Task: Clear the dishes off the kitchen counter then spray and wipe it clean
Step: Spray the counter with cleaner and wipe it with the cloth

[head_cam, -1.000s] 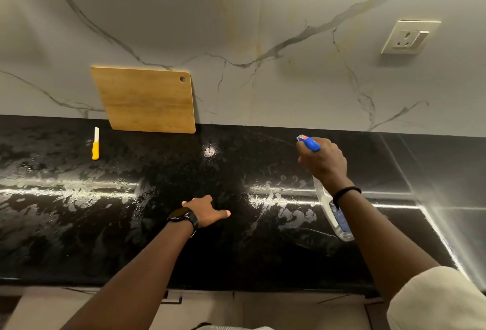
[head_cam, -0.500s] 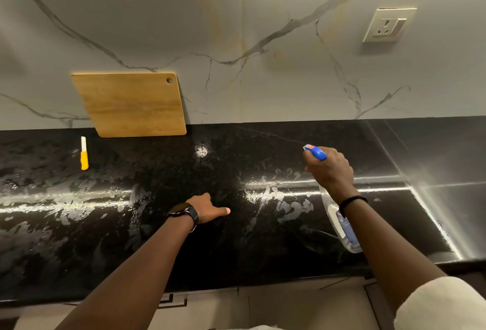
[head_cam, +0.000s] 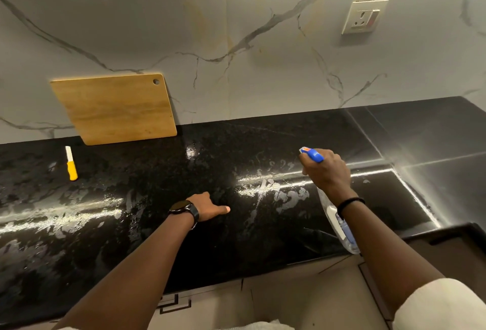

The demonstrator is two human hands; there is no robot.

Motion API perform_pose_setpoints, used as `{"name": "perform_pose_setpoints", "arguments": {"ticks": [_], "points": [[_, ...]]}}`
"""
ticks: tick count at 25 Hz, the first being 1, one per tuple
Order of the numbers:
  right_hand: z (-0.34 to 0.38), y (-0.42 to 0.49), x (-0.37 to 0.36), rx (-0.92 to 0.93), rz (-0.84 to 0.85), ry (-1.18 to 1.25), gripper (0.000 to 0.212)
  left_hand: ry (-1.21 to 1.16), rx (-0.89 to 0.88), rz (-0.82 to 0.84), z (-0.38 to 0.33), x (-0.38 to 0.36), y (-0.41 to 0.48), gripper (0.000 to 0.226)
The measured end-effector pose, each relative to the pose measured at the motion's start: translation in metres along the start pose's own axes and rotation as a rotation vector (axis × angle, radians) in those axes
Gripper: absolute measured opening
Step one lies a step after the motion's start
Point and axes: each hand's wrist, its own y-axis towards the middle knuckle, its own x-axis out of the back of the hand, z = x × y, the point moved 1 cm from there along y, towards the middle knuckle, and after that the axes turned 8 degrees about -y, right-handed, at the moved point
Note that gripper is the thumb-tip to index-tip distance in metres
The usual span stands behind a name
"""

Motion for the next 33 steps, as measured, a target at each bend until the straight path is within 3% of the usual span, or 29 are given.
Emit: {"name": "perform_pose_setpoints", "arguments": {"ticks": [13, 18, 23, 25, 28, 33], "points": [[0.015, -0.096, 0.006, -0.169, 0.03, -0.081, 0.04, 0.175, -0.082, 0.02, 0.021, -0.008, -0.01, 0.106], [0.012, -0.155, -0.006, -0.199, 0.024, -0.064, 0.052, 0.21, -0.108, 0.047, 0.032, -0.007, -0.011, 0.108], [0.009, -0.215, -0.042, -0.117, 0.221, -0.022, 0.04, 0.233, -0.085, 0.003, 0.039, -0.022, -0.012, 0.124], [0.001, -0.235, -0.049, -0.123, 0.163, -0.095, 0.043, 0.199, -0.061, -0.056, 0.036, -0.031, -0.02, 0.116], [-0.022, -0.25, -0.042, -0.281, 0.032, -0.064, 0.047, 0.203, -0.136, -0.167, 0.025, -0.046, -0.034, 0.103], [-0.048, -0.224, 0.001, -0.38, -0.042, -0.094, 0.042, 0.252, -0.385, -0.096, -0.009, -0.067, -0.035, 0.087]]}}
